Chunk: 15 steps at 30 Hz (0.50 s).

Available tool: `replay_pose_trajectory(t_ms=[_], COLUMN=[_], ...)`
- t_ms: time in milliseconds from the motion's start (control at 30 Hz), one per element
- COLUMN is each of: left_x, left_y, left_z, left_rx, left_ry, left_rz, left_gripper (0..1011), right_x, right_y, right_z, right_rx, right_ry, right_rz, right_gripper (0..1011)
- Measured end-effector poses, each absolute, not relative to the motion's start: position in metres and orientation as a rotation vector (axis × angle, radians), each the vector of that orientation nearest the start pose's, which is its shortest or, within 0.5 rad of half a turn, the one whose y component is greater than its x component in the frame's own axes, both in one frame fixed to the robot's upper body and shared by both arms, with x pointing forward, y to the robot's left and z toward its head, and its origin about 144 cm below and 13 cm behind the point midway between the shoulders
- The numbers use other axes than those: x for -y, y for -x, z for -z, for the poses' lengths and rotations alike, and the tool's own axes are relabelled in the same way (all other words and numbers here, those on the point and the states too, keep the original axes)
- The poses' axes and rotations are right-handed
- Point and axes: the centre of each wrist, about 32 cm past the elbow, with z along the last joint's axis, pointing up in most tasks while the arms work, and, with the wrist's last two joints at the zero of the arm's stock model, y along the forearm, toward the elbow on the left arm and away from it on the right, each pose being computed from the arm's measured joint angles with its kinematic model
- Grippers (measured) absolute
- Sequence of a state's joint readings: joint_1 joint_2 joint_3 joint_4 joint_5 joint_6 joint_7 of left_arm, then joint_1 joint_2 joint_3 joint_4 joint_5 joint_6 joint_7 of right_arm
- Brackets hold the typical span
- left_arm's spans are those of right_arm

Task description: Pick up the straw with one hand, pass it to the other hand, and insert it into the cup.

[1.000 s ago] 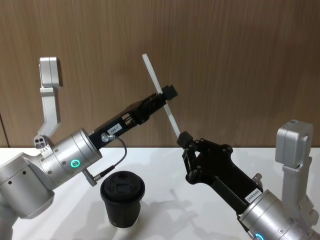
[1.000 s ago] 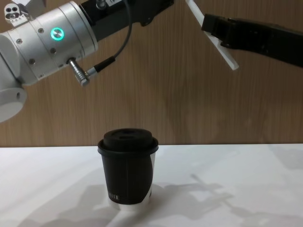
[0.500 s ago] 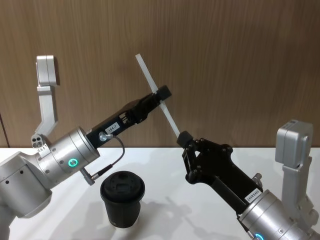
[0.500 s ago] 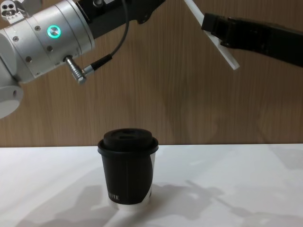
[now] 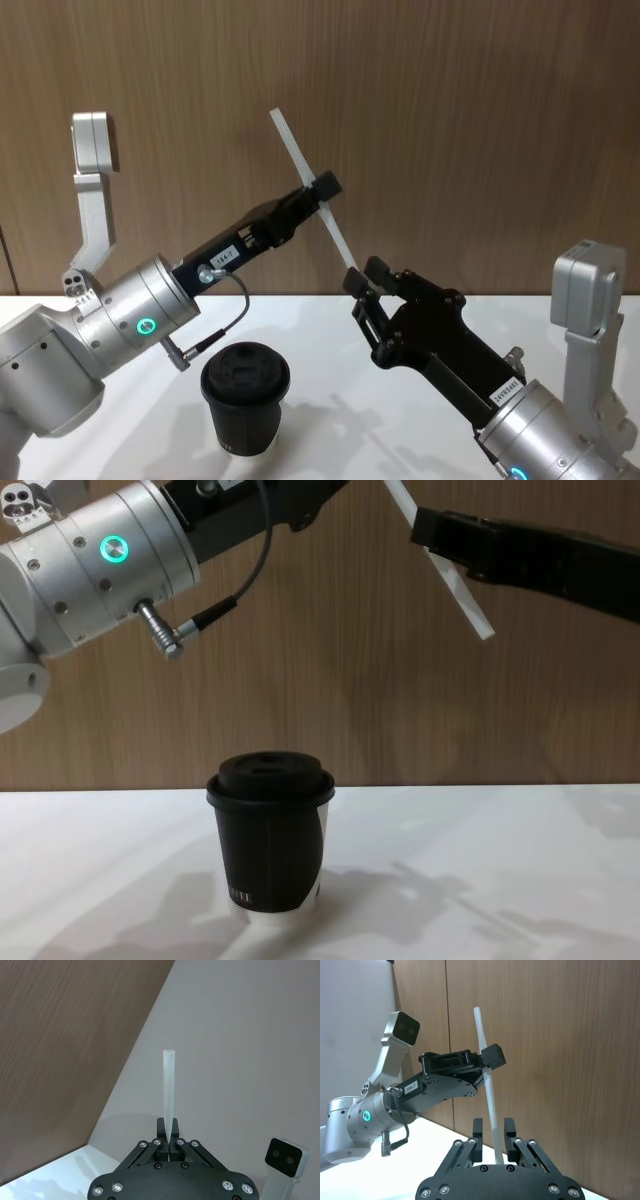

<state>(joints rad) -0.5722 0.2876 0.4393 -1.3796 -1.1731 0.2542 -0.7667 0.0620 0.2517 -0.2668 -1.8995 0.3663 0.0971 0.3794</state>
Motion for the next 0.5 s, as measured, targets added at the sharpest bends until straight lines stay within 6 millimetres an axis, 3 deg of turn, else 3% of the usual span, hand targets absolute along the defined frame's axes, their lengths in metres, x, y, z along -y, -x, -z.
replay_pose_trajectory(t_ms=[500], left_x=[-0.1979], left_y=[-0.5772], left_z=[-1.2754], left_rx=[-0.361], left_ry=[0.523], left_rz=[-0.295], left_gripper=[7], right_x=[0.1953], right_y=[-0.447], right_z=[-1.2494], right_rx=[0.093], right_ry=[-0.222], right_rz=[0.823], right_gripper=[712])
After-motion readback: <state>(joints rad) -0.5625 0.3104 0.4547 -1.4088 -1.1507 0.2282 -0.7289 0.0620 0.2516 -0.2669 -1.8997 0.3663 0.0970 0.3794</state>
